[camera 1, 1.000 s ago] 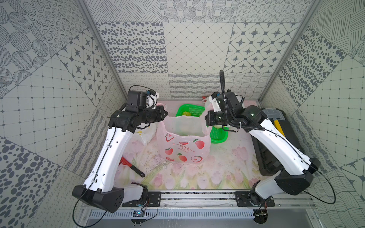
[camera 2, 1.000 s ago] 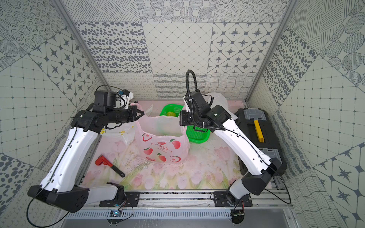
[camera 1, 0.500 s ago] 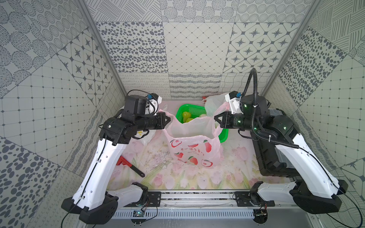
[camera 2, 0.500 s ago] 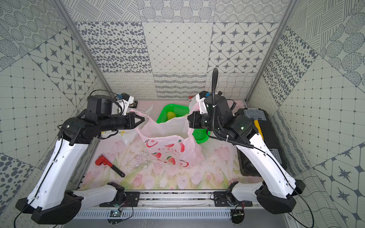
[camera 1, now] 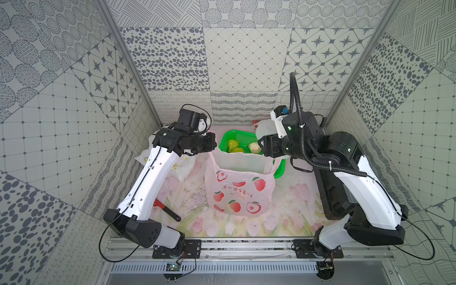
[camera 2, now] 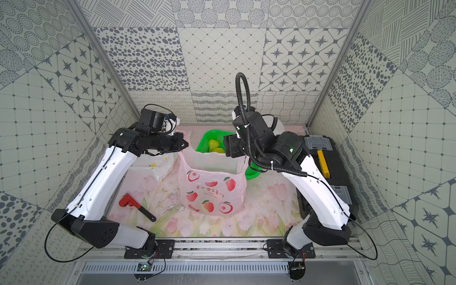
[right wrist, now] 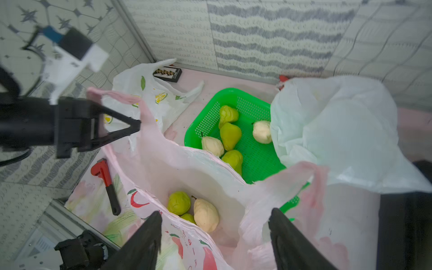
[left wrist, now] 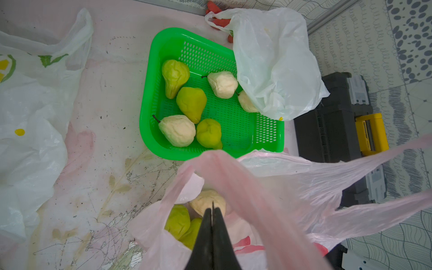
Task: Place the pears into plastic bags & tie knots
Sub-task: Tie the plastic bag at the center of the board.
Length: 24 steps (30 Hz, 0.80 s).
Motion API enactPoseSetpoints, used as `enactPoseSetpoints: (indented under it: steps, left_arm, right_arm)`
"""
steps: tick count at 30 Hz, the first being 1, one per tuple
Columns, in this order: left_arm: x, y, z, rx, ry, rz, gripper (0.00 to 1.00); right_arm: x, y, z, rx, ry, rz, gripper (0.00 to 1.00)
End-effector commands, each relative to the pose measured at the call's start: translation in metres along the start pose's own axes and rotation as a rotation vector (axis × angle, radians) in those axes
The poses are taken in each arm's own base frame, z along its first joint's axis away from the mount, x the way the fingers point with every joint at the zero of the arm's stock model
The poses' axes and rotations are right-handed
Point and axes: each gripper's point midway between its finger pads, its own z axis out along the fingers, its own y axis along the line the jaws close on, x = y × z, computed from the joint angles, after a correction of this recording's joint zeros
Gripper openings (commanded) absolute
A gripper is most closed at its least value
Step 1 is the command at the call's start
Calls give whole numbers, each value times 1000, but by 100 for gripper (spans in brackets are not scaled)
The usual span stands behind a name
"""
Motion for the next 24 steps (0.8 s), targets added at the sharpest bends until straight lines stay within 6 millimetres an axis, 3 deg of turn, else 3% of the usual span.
enactPoseSetpoints:
  steps: [1, 4, 9, 13, 20, 24]
  left_arm:
    - [-26, 7, 2, -25, -75, -10, 0]
    - [-28, 13, 5, -23, -64, -26, 0]
    - [-32, 15, 2, -6, -72, -40, 0]
    - [-32, 11, 2, 18, -61, -48, 0]
    - [-30, 9, 2, 34, -58, -59, 0]
    - [-30, 8, 3, 41, -56, -55, 0]
  right_arm:
    - [16, 37, 36, -13, 86, -232, 83]
    - [21, 89, 69, -174, 85, -275, 90]
    - [25, 139, 122, -336, -30, -228, 98]
    - [24, 147, 155, -343, -67, -214, 98]
    - [34, 121, 224, -314, -53, -74, 98]
    - [45, 123, 243, -370, -35, -74, 98]
